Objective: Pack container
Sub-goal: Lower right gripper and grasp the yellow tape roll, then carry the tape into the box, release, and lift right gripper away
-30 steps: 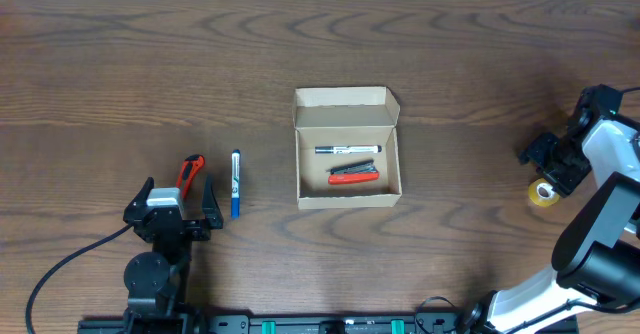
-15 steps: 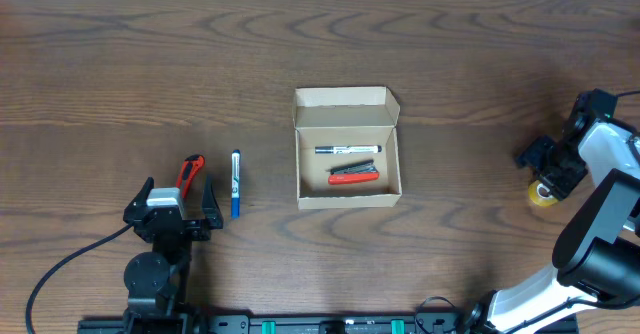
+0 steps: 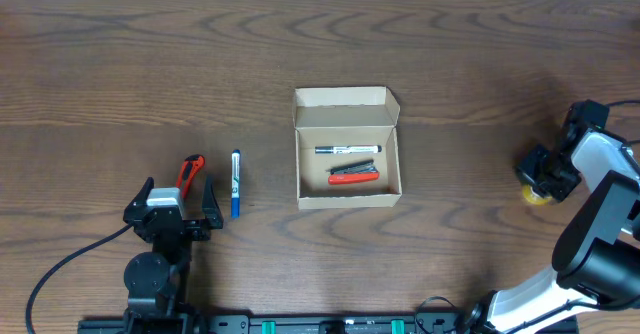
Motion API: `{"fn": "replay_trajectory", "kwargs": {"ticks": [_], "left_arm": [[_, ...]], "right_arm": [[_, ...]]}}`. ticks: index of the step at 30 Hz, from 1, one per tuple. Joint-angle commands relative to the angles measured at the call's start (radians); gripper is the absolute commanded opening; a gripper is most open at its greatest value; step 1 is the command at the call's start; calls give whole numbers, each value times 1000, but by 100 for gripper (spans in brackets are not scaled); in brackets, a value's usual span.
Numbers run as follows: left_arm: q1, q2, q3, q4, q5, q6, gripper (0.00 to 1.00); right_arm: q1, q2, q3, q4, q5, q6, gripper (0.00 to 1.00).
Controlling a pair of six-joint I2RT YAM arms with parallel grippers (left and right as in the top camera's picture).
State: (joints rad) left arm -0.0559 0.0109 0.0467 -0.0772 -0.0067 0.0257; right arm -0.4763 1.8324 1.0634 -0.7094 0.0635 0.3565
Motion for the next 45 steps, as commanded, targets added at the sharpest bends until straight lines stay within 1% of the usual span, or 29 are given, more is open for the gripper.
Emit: {"fn": "replay_trajectory", "kwargs": {"ticks": [1,4,6,10,16,21,23,27,30,32,34,38,42,45], "left_arm": [[3,-6,-34,-15,7,-4,95],[3,-6,-34,-15,8,-4,95],[3,-6,-34,-15,8,-4,96],[3,-6,-34,-15,7,-4,95],[3,-6,-34,-15,7,-4,95],[3,-6,-34,-15,7,-4,96],[3,-6,-34,-15,8,-4,95],[3,-6,-34,-15,7,-4,95],[3,-6,-34,-16,7,-4,95],[3,-6,-34,-15,7,-4,95],[3,-6,-34,-15,7,-4,95],[3,-6,-34,-15,7,-4,96],[3,-6,-34,-15,7,-4,95],[3,-6,-34,-15,7,-4,95]], "right_arm": [[5,25,-30,3,-2,-6,1],[13,25,-30,7,-17,-17,1],[21,25,-30,19,-56,-56,1],[56,22,-16,20,-91,-63,1],[183,-66,81,11,-217,-174,1],[350,-182,278,-66,-325,-369,1],[426,-208,378,-129,-376,-501,1],[601,-213,568,-343,-466,-831,1],[735,-213,629,-480,-449,-1063,1],[823,-213,635,-530,-397,-1173,1],[888,-208,635,-558,-358,-1231,1],[972,-177,635,-636,-367,-1386,1],[1000,-100,634,-737,-365,-1518,1],[1001,-27,634,-745,-329,-1543,1]]}}
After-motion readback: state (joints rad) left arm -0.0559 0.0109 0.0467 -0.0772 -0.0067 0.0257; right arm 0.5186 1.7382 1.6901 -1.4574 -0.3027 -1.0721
